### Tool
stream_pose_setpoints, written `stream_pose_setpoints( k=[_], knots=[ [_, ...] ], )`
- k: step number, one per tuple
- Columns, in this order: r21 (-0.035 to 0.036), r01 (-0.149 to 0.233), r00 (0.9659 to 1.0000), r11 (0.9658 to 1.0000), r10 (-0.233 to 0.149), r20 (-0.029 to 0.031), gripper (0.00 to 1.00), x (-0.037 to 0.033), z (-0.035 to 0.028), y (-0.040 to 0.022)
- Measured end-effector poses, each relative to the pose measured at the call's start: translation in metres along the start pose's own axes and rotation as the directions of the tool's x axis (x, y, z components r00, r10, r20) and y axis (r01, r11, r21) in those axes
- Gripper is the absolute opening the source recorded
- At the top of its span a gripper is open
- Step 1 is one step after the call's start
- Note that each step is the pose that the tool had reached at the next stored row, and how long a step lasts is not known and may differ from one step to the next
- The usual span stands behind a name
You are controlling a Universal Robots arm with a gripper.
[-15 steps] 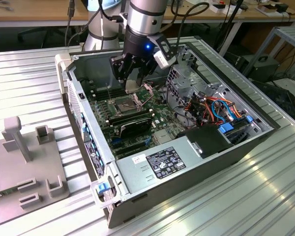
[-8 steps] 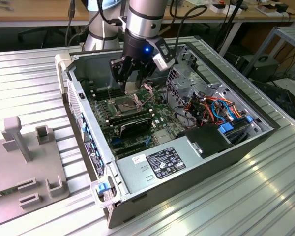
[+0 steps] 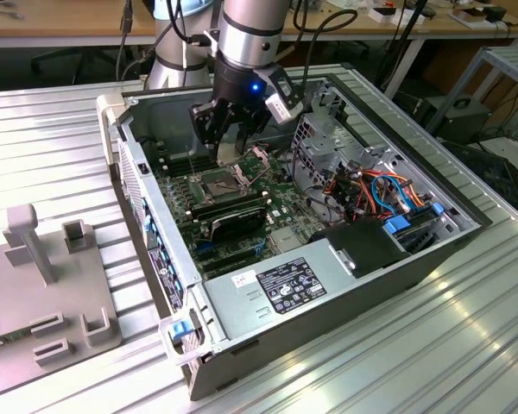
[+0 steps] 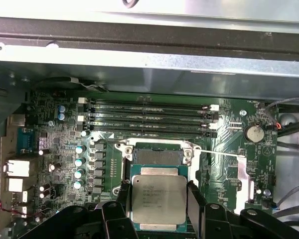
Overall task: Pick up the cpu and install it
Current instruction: 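Place the cpu into insertion slot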
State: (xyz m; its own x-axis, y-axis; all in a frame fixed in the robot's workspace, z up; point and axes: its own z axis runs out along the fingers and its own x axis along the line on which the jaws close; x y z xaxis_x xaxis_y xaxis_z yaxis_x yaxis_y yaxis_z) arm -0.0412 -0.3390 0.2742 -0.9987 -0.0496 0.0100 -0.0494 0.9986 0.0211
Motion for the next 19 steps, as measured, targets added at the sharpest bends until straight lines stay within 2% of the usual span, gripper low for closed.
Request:
stream_pose_setpoints(
  k=[14, 17, 19],
  knots=[
    [-0.0001, -0.006, 1.0000, 1.0000, 0.006, 0.0001, 0.55, 0.0000, 0.0009, 0.0001],
    [-0.0004, -0.022, 0.9998, 0.9998, 0.022, 0.0005, 0.55, 0.0000, 0.0010, 0.0001],
    [-0.0006, -0.056, 0.9984, 0.9984, 0.056, 0.0012, 0.55, 0.0000, 0.0011, 0.0000]
  ],
)
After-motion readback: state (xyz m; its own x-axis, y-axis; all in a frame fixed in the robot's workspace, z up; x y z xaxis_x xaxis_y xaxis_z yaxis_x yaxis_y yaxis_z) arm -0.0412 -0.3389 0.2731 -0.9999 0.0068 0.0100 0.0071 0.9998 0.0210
